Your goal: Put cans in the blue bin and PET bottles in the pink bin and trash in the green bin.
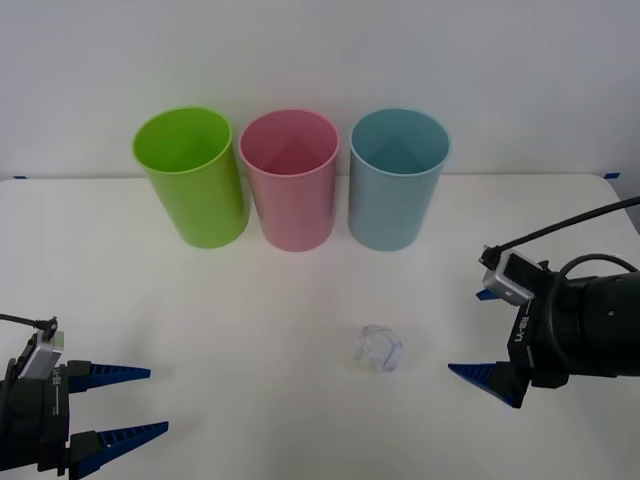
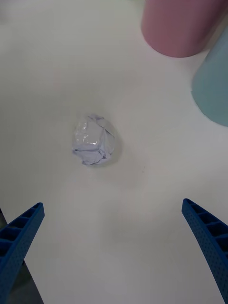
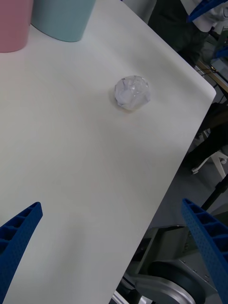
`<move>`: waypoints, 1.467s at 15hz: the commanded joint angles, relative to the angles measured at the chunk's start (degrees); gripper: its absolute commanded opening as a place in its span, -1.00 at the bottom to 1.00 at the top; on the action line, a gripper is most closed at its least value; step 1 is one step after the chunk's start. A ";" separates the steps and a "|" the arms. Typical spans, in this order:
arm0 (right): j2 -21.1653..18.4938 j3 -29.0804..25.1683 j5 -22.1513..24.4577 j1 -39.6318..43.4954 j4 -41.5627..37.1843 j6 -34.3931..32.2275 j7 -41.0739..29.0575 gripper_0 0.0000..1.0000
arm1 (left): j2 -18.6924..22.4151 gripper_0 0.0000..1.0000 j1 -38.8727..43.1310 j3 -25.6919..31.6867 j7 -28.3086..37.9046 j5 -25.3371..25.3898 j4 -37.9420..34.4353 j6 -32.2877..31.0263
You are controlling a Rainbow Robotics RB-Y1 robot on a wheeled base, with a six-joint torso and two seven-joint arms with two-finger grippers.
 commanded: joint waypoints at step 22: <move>6.89 20.34 13.44 -8.34 20.13 12.92 0.87 1.00 | 0.00 1.00 0.00 0.00 0.00 0.00 0.00 0.00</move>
